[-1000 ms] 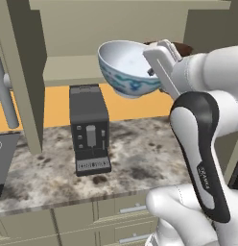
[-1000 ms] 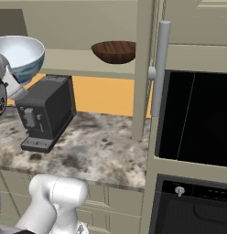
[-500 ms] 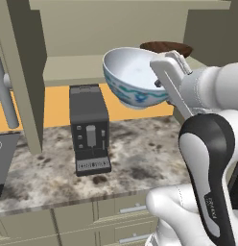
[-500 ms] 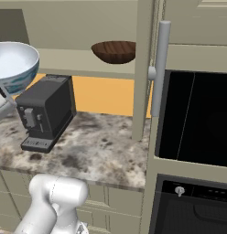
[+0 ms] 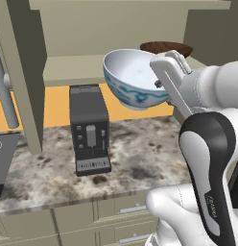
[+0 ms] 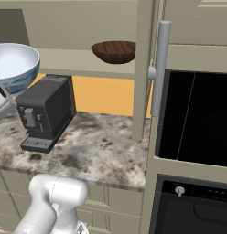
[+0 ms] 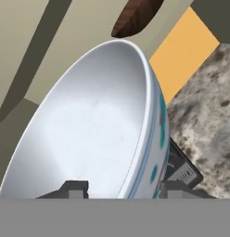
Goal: Move the bowls from the cabinet to the plates on the dining table.
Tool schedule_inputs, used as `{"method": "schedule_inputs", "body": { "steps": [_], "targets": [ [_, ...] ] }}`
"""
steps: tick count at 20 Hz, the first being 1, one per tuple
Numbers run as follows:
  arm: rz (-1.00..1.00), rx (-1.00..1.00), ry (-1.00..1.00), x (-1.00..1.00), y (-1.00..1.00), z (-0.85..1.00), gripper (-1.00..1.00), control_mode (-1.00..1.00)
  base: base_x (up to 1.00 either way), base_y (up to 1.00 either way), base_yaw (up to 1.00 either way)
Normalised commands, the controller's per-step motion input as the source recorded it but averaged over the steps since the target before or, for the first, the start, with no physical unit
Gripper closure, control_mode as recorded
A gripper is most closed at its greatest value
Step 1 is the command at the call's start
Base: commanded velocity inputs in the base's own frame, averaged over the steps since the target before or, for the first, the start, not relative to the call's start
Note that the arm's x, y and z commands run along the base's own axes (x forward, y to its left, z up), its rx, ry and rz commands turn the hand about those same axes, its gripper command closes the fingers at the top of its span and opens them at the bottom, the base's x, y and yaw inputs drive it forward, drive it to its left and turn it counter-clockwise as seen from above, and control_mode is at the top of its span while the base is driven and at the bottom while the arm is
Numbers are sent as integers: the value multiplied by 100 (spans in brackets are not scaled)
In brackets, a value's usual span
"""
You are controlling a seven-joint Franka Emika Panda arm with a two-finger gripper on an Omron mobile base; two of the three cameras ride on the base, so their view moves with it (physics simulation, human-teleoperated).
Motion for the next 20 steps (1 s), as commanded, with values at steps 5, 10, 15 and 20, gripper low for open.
{"method": "schedule_inputs", "body": {
  "steps": [5, 10, 15, 20],
  "targets": [
    [0, 0, 0, 0, 0, 0, 100, -100, 0, 0, 0],
    [0, 0, 0, 0, 0, 0, 100, 100, -4, 0, 0],
    [0, 0, 0, 0, 0, 0, 100, 100, -80, -9, 0],
    [0, 0, 0, 0, 0, 0, 100, 100, -100, -19, 0]
  ]
}}
